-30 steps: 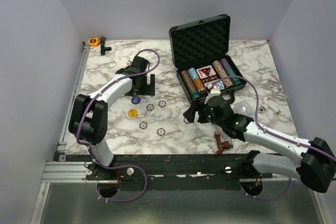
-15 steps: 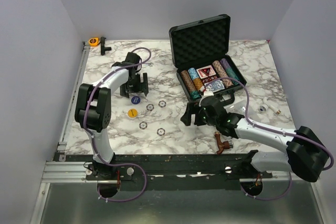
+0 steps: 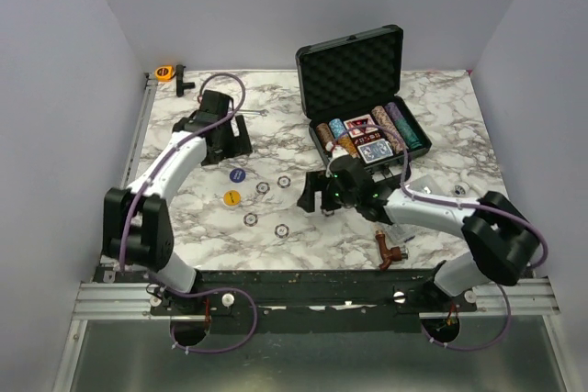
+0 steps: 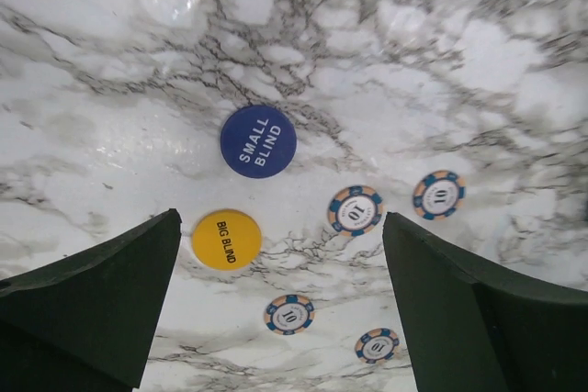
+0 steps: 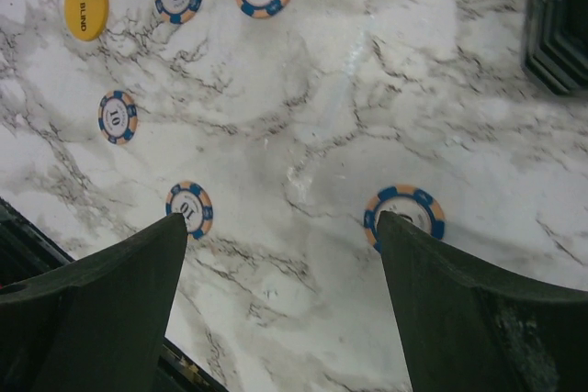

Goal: Pack up texas hold em set

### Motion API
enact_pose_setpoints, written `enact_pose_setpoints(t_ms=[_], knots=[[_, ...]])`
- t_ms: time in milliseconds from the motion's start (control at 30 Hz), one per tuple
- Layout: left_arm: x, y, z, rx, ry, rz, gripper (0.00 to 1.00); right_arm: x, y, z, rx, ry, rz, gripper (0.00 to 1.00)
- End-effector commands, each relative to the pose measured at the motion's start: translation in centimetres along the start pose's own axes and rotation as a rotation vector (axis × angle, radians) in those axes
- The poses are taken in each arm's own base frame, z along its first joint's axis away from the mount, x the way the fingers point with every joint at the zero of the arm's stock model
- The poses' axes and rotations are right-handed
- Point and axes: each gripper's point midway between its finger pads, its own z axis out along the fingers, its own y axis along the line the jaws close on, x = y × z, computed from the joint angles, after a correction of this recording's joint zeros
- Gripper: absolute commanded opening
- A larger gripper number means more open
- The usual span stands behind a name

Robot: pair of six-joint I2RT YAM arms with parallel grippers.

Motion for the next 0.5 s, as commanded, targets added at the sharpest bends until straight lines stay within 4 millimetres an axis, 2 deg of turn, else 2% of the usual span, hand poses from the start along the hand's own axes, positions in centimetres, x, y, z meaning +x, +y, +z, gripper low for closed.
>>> enact_pose_setpoints(t_ms=[0,133,200,300,367,467], knots=[[-5.6,0.1,-6.2,0.027,-0.322,-0.032,0.93,-2.6,4.0,2.7,-0.093,-0.02,-0.069,0.87],[-8.0,-0.4,-12.3,0.103,-0.529,-0.02,0.95,-5.4,7.6,6.6,-0.133,-0.056,-0.108,0.85],[-8.3,-0.6,-15.1,0.154,-0.616,-0.016,0.97,-6.4,9.6,8.8,-0.184,-0.056,-0.093,0.8],[-8.1,-0.9,-18.7,0.229,-0.716,-0.006,0.98,-6.5,12.6,12.2,-0.29,-0.026,-0.083,0.73],[-7.9,-1.3,-20.6,0.279,-0.758,0.003,0.98,-6.6,14.4,14.2,-0.339,-0.015,-0.088,0.68],[-7.7,-1.5,-22.4,0.315,-0.799,0.023,0.99,-7.3,15.9,17.3,-0.364,-0.011,-0.102,0.61]])
